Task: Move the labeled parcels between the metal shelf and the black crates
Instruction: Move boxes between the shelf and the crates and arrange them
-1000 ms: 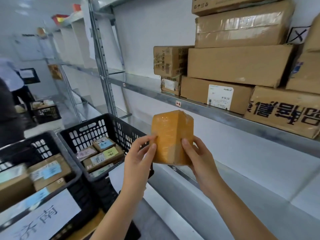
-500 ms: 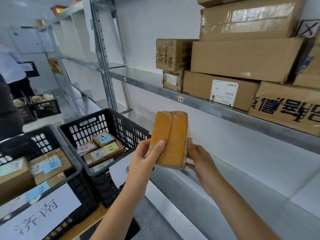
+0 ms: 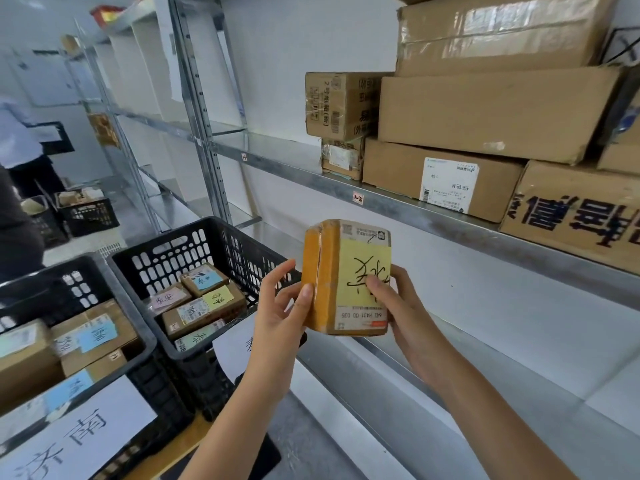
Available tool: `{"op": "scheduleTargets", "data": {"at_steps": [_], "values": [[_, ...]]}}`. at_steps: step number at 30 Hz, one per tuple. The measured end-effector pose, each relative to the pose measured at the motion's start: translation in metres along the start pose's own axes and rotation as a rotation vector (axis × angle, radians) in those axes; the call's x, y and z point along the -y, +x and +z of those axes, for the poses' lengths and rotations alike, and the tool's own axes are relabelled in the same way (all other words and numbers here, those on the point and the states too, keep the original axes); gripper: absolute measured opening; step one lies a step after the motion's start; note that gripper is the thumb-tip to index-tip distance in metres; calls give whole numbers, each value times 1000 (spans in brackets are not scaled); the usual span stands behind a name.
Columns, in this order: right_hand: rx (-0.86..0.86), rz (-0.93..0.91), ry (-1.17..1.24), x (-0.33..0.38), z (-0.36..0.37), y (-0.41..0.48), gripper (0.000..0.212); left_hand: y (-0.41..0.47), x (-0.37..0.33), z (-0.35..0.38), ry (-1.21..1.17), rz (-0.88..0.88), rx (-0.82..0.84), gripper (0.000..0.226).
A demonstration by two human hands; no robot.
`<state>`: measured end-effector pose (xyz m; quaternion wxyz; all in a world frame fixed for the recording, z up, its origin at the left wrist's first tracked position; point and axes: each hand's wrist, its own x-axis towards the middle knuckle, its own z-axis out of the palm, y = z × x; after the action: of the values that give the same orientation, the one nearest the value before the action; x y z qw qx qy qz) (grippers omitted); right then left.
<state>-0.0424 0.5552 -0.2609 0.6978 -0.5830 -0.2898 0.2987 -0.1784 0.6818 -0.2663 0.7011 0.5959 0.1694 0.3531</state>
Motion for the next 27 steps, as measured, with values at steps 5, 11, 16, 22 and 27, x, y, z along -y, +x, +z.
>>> {"op": "scheduleTargets", "data": {"at_steps": [5, 11, 16, 22, 27], "values": [[53, 22, -35, -5, 9, 23, 58, 12, 3, -14, 97, 37, -56, 33], [83, 92, -39, -19, 47, 62, 73, 32, 3, -52, 183, -22, -149, 29], [187, 188, -133, -31, 92, 108, 76, 55, 5, -95, 197, -96, -206, 48], [262, 273, -225, -41, 139, 181, 63, 104, -1, -157, 241, -144, -269, 35], [235, 402, -311, -66, 166, 234, 66, 144, 6, -223, 273, -147, -399, 37]]}}
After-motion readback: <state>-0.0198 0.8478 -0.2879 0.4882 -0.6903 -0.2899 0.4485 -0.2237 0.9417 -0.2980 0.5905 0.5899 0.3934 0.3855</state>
